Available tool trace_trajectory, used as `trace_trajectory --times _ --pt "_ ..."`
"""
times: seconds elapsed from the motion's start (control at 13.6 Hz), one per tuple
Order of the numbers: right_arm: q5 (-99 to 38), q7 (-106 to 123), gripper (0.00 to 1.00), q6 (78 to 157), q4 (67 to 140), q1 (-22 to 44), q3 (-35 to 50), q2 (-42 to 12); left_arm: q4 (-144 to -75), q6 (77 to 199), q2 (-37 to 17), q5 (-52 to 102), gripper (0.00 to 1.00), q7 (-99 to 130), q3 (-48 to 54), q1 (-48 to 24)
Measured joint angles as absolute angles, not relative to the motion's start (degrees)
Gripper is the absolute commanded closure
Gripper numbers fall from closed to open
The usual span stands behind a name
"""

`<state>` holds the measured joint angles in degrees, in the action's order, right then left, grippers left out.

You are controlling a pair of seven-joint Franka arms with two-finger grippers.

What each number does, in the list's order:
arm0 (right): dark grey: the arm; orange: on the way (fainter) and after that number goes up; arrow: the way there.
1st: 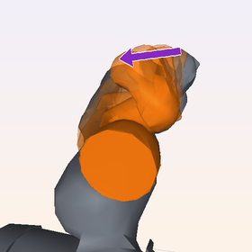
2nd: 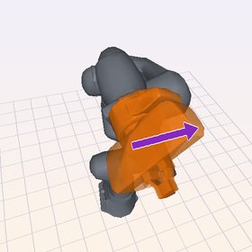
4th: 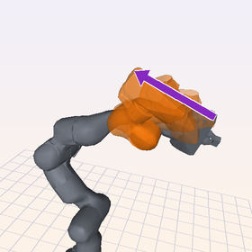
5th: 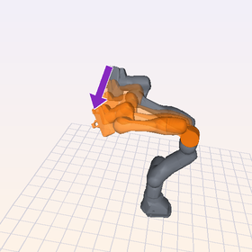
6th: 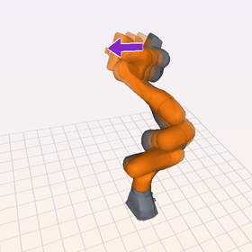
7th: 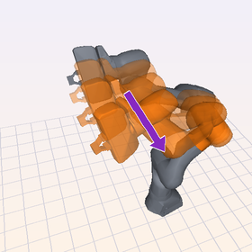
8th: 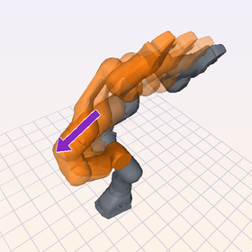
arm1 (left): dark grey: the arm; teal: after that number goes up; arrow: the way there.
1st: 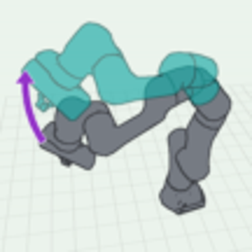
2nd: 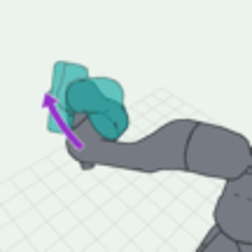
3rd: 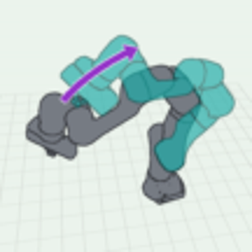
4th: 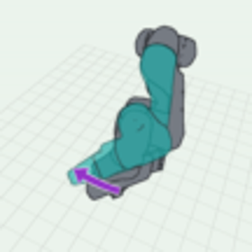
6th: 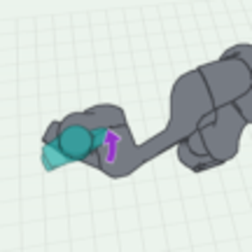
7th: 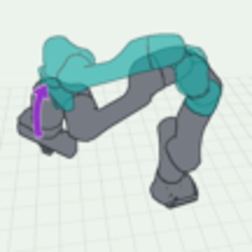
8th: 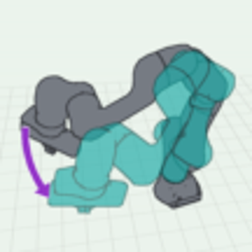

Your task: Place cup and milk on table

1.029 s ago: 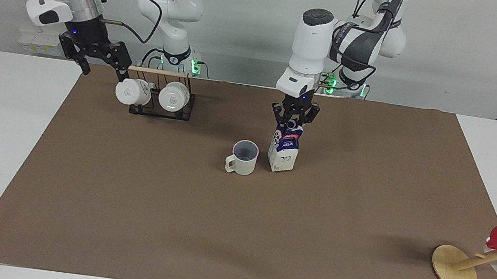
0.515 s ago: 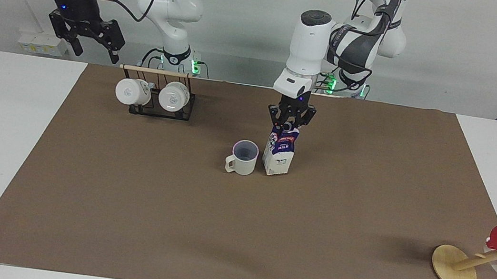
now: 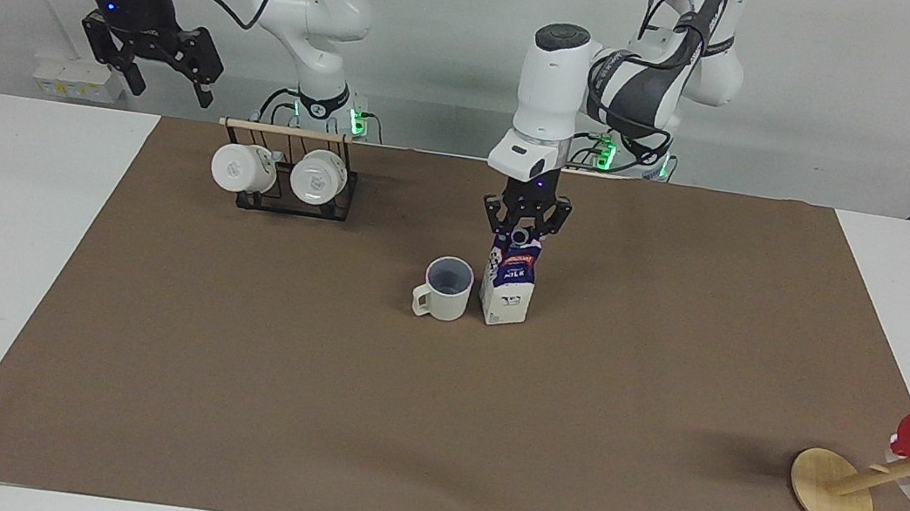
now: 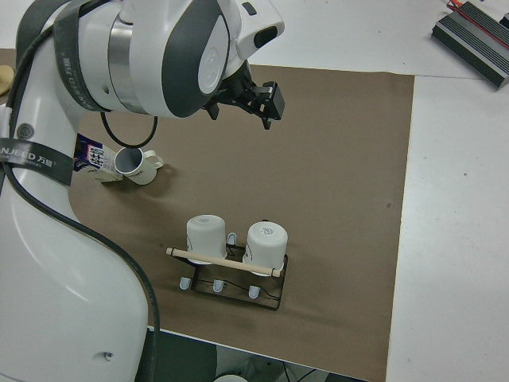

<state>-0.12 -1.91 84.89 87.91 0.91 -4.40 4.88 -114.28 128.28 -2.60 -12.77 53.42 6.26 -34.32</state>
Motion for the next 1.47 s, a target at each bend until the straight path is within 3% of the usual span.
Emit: trace_trajectory --times 0.37,0.66,0.96,1.47 --pt "-0.1 -1.9 0.0 84.8 88.3 0.9 -4.4 5.3 -113.3 127.8 -2.8 -12.8 0.0 53.1 6.1 -34.3" --pt "-0.2 -1.9 0.0 84.8 88.4 1.0 -4.3 5.4 -107.2 115.9 -0.2 -10.7 0.0 49.0 4.7 -33.8" --pt "-0.2 -1.9 0.0 84.8 88.4 1.1 -4.1 5.4 -101.2 102.9 4.0 -7.1 0.0 36.0 4.0 -28.4" --pt "-0.2 -1.9 0.0 84.8 88.4 1.1 -4.1 5.4 -97.9 89.0 9.0 -2.5 0.0 10.8 3.5 -16.4"
